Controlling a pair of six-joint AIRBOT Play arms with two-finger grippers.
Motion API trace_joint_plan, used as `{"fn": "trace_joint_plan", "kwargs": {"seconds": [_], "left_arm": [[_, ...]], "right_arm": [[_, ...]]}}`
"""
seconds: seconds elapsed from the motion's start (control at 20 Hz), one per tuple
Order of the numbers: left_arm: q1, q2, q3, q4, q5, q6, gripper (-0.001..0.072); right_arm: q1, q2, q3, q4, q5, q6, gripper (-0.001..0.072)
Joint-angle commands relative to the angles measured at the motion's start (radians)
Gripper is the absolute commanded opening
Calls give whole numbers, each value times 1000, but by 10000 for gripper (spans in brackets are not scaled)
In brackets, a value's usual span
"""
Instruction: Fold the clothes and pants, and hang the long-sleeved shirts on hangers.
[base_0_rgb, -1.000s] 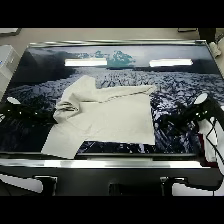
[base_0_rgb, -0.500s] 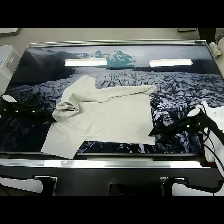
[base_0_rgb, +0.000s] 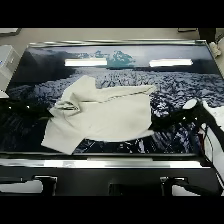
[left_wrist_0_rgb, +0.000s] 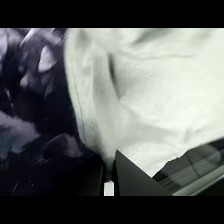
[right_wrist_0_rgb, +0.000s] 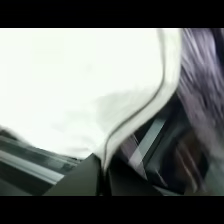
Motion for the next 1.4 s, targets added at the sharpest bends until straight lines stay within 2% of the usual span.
{"fn": "trace_joint_plan", "kwargs": {"seconds": [0.0,0.2,0.3,0.45,0.65,0.85,0.95,1.05,1.2,1.3,1.35], "left_arm": [[1,197,159,-119,87,-47,25],[-1,513,502,-170,426,-114,26],[-1,661,578,-170,580,-117,25],[-1,853,579,-159,607,-149,26],[0,959,579,-158,662,-194,24],[0,949,581,-158,651,-229,24],[0,924,581,-158,636,-233,24],[0,862,580,-158,527,-266,24],[-1,713,520,-158,260,-291,25],[-2,631,373,-158,224,-288,24],[-2,592,274,-158,228,-283,24]], "right_arm": [[7,117,312,-79,-35,-23,39],[7,245,875,-317,-193,-23,39],[7,310,1068,-394,-236,-22,39],[7,454,1104,-398,-231,4,40],[7,565,1104,-398,-260,50,39],[7,596,1104,-409,-266,63,39],[7,587,1104,-439,-249,103,39],[7,547,1104,-454,-189,122,39],[8,392,1044,-428,43,175,39],[8,264,879,-377,143,214,38],[8,201,779,-349,137,208,38]]}}
